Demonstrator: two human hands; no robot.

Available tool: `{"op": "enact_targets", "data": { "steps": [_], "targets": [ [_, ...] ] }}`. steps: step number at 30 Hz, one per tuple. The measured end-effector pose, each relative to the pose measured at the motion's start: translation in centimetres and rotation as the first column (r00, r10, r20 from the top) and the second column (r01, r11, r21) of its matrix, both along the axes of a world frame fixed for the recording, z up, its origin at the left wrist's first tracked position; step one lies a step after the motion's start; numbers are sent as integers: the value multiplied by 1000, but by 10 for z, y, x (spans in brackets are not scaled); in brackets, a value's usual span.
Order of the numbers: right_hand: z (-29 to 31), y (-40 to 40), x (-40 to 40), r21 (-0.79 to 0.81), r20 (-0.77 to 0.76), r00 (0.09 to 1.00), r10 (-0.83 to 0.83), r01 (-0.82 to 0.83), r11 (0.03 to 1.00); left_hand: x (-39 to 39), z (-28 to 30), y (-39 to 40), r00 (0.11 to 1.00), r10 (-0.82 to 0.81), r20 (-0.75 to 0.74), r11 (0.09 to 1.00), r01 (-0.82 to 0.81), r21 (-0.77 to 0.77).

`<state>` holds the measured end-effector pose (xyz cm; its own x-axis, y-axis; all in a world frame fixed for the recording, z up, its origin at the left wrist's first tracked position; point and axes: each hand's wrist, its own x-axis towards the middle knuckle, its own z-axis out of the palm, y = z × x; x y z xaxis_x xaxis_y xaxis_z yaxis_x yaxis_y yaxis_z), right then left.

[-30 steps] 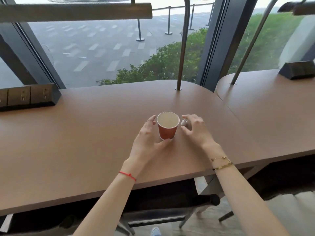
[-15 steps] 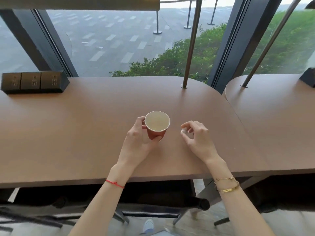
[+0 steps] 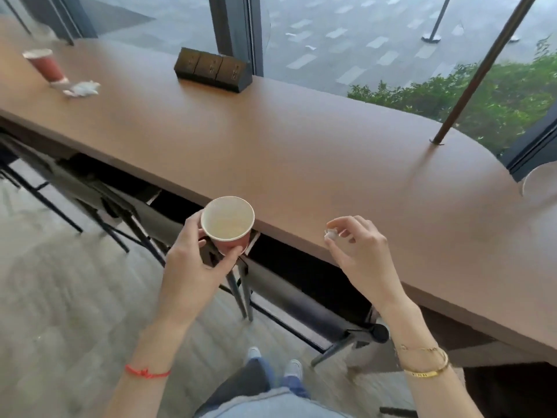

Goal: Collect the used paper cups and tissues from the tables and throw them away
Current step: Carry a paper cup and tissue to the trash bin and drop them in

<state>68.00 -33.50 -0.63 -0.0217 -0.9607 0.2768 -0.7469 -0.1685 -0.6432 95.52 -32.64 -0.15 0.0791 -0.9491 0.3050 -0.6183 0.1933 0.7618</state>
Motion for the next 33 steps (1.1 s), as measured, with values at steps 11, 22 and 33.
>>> {"op": "enact_targets", "data": {
  "steps": [11,22,33],
  "targets": [
    [-4,30,150,13,-35,888,459,-459,888,114,-8,153,863,505,-4,863,-504,15],
    [-24,188,371,81,-20,529,848,-845,529,240,-19,417,492,868,72,489,-871,57],
    [-25,378,567,87,-27,-57,998,-995,-54,277,-29,640,-118,988,96,-125,-989,75]
  ]
}}
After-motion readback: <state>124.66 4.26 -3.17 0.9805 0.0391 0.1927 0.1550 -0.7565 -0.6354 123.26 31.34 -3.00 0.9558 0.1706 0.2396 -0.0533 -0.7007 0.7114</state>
